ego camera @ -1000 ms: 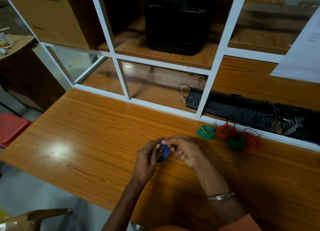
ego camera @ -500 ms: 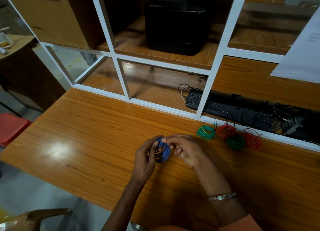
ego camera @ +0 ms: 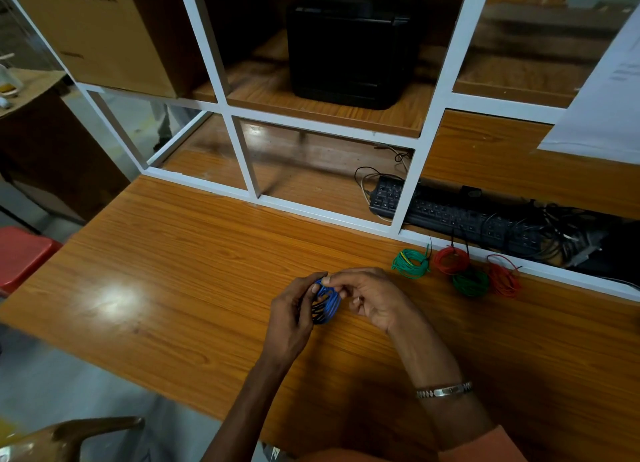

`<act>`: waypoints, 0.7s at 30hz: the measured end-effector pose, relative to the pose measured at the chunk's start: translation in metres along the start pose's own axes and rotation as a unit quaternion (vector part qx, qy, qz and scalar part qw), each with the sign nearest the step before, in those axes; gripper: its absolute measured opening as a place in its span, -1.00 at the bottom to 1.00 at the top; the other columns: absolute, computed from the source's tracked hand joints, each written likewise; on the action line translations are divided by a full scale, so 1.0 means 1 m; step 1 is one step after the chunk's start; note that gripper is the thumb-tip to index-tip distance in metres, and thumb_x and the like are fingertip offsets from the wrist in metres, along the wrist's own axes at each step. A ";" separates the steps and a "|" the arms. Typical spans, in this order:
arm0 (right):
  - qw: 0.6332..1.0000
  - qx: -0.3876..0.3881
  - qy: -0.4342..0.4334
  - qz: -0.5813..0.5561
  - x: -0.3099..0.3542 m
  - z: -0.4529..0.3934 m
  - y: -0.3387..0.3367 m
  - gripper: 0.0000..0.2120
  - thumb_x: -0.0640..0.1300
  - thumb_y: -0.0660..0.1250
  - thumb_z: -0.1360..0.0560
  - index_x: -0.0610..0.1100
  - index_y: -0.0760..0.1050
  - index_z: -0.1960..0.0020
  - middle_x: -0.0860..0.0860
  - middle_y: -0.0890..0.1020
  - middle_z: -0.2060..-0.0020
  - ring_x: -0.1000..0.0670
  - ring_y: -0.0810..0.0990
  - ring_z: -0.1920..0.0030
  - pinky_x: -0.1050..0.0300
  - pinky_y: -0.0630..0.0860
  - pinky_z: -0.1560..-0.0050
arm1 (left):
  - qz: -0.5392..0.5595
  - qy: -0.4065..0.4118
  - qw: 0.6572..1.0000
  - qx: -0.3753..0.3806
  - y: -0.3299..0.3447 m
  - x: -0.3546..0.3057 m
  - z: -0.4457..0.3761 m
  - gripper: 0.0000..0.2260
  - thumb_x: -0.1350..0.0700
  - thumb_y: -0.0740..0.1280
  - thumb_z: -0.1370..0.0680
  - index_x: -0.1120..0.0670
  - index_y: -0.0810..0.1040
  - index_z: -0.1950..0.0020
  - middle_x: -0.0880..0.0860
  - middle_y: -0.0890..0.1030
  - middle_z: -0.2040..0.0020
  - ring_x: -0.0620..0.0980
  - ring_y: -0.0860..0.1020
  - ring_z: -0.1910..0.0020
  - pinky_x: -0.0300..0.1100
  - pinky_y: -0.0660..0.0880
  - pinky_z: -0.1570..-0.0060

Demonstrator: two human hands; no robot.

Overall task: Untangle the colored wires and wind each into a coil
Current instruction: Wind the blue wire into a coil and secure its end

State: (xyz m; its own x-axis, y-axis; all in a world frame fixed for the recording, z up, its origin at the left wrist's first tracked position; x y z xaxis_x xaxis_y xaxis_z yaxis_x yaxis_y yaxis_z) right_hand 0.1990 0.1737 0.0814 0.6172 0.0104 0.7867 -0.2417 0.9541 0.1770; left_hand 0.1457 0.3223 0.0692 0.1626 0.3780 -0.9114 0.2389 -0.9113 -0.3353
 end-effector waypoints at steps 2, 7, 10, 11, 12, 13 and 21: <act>1.000 -0.002 0.004 -0.003 0.000 0.000 0.000 -0.86 -0.23 0.60 -0.35 -0.12 0.67 0.31 -0.01 0.56 0.36 0.13 0.47 0.39 0.30 0.24 0.46 | 0.000 0.005 1.000 0.001 -0.001 -0.003 0.001 -0.72 0.17 0.22 -0.72 0.09 0.63 -0.35 -0.06 0.70 -0.19 -0.08 0.65 -0.21 -0.06 0.60 -0.16; 0.999 -0.002 0.015 0.033 -0.002 0.001 -0.001 -0.89 -0.20 0.61 -0.33 -0.10 0.68 0.30 -0.01 0.58 0.35 0.12 0.48 0.38 0.28 0.30 0.44 | -0.004 0.020 1.000 -0.001 -0.001 -0.011 0.003 -0.73 0.20 0.22 -0.71 0.11 0.64 -0.33 -0.08 0.70 -0.19 -0.08 0.66 -0.20 -0.12 0.59 -0.15; 0.998 -0.004 0.020 0.053 -0.002 0.000 0.000 -0.86 -0.22 0.57 -0.35 -0.09 0.67 0.33 0.01 0.58 0.37 0.13 0.48 0.39 0.29 0.31 0.42 | 0.002 0.014 1.000 -0.001 -0.001 -0.013 0.005 -0.72 0.21 0.23 -0.70 0.01 0.64 -0.31 -0.15 0.69 -0.18 -0.12 0.66 -0.20 -0.18 0.58 -0.16; 0.998 -0.007 0.022 0.055 -0.003 -0.001 -0.001 -0.87 -0.23 0.57 -0.35 -0.09 0.66 0.33 0.01 0.57 0.37 0.13 0.48 0.40 0.29 0.31 0.42 | 0.002 0.010 1.000 0.000 -0.001 -0.014 0.006 -0.72 0.20 0.23 -0.70 -0.03 0.63 -0.32 -0.17 0.69 -0.19 -0.13 0.65 -0.20 -0.19 0.58 -0.17; 0.998 -0.008 0.022 0.054 -0.004 -0.001 -0.001 -0.87 -0.23 0.57 -0.35 -0.09 0.66 0.33 0.01 0.57 0.36 0.13 0.47 0.40 0.29 0.31 0.41 | 0.004 0.005 1.000 0.001 0.000 -0.013 0.006 -0.72 0.20 0.23 -0.71 -0.04 0.62 -0.32 -0.17 0.69 -0.19 -0.12 0.65 -0.21 -0.17 0.59 -0.17; 0.998 -0.007 0.019 0.053 -0.004 -0.002 -0.001 -0.88 -0.23 0.57 -0.35 -0.09 0.67 0.32 0.00 0.57 0.36 0.13 0.47 0.39 0.28 0.31 0.41 | 0.006 -0.005 1.000 0.000 0.000 -0.011 0.006 -0.73 0.21 0.23 -0.72 -0.02 0.63 -0.32 -0.16 0.69 -0.19 -0.12 0.65 -0.21 -0.11 0.60 -0.17; 0.996 0.015 -0.076 0.052 0.022 0.014 -0.002 -0.83 -0.13 0.56 -0.47 -0.20 0.72 -0.01 -0.10 0.56 0.25 0.07 0.43 0.30 0.22 0.27 0.36 | 0.071 -0.058 0.995 -0.035 -0.002 -0.020 -0.007 -0.74 0.11 0.24 -0.72 0.02 0.65 -0.34 -0.06 0.72 -0.22 -0.02 0.66 -0.26 0.22 0.59 -0.23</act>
State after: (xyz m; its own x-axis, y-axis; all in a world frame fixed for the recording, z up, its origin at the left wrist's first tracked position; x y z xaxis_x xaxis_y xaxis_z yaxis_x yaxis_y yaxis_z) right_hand 0.2024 0.1681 0.1071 0.4679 0.0602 0.8817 -0.3218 0.9408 0.1065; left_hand 0.1485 0.3172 0.0900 0.0883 0.2205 -0.9714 0.2880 -0.9392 -0.1870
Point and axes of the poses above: each hand's wrist, its own z-axis away from the middle knuckle, its own y-axis out of the palm, x = y × z, the point moved 7 cm from there along -z, towards the middle knuckle
